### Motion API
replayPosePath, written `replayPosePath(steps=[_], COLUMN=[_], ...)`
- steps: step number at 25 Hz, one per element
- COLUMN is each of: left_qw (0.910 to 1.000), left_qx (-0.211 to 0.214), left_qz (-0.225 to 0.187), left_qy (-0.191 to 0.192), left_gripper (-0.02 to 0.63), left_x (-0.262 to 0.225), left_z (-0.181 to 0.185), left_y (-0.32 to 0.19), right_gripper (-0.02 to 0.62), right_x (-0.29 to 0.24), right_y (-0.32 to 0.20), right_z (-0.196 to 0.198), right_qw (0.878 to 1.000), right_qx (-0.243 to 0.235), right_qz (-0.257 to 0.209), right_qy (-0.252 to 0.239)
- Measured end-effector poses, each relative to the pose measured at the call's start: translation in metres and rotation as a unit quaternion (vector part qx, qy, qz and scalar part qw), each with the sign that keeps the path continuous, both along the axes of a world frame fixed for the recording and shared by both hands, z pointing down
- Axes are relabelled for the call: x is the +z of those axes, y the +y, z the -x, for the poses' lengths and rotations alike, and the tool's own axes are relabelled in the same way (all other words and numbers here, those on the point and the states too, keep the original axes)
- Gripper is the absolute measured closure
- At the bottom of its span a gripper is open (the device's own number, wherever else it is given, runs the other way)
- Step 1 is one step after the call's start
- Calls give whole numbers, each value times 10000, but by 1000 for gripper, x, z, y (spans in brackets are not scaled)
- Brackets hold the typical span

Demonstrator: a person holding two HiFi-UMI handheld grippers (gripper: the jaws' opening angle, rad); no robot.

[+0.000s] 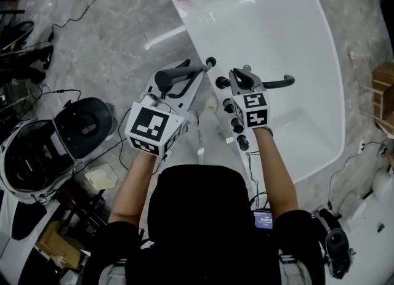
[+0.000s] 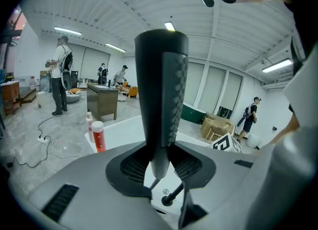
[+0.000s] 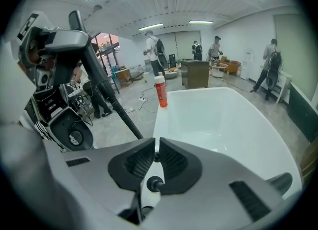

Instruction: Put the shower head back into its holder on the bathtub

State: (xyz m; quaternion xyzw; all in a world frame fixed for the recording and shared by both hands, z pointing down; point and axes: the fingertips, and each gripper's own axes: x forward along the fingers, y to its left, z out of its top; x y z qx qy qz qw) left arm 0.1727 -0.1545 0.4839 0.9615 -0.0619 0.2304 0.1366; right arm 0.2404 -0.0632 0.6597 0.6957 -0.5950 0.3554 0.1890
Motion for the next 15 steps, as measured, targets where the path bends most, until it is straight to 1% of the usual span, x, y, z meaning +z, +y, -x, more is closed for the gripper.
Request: replayPosePath(steps=[4,8,15], left_qw=[9999,9996,9988], left_qx=[-8,86,157], left_qz=[24,-52,95], left_qy=[-114,-257,-444], left_gripper=[463,463,463], left_x=[21,45,87], left_z=[-7,-16,-33], left_y=[0,0,3], right_gripper=[565,572,572], right_x=[-1,0,8], right_y=[2,-1,-5], right_z=[-1,-5,-3], right_qw=[10000,9999,9997], right_qx=[-17,-12,-30], right_qz=[-33,-83,-127], right_qy=[-38,-85,-191])
